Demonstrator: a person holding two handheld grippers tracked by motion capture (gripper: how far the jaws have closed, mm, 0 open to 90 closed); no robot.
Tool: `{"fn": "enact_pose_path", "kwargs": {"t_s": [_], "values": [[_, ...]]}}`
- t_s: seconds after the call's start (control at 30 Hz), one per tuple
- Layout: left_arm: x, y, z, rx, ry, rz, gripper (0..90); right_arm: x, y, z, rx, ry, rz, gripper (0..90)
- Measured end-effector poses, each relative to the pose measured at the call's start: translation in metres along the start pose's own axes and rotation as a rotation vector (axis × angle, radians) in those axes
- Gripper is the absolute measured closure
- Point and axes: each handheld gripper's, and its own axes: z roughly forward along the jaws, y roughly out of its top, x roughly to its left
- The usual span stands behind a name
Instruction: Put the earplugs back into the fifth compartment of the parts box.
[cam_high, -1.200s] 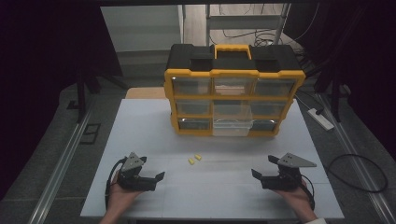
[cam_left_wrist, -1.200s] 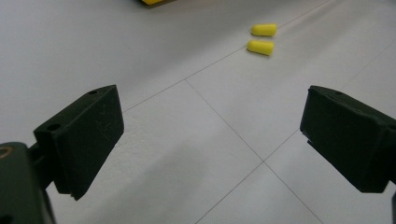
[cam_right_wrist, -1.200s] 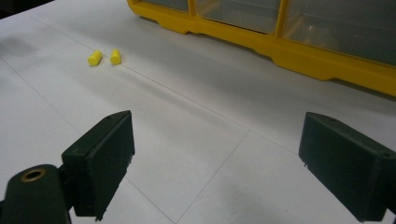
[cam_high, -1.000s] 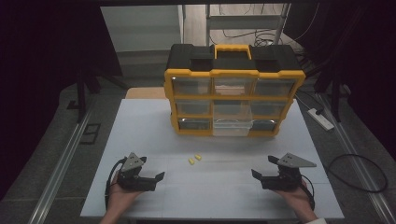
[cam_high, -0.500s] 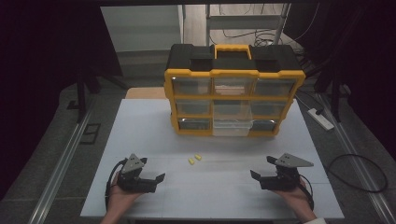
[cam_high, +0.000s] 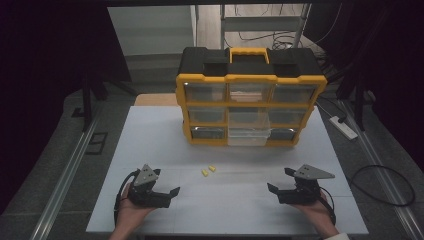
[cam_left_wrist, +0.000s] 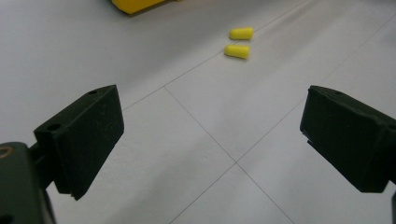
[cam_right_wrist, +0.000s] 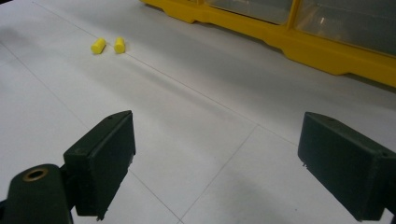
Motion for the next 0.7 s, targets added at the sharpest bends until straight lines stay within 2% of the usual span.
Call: {"fn": "enact_pose_path", "kwargs": {"t_s": [0.23, 0.7], "values": [[0.002, 0.016, 0.002, 0.012, -0.029, -0.002, 6.4, 0.000, 0.001, 0.001, -0.001, -0.027, -0.004, 12.2], [0.002, 0.033, 0.018, 0.041, -0.072, -0.001, 6.7, -0.001, 0.001, 0.002, 0.003, -0.026, -0.002, 12.9]]}}
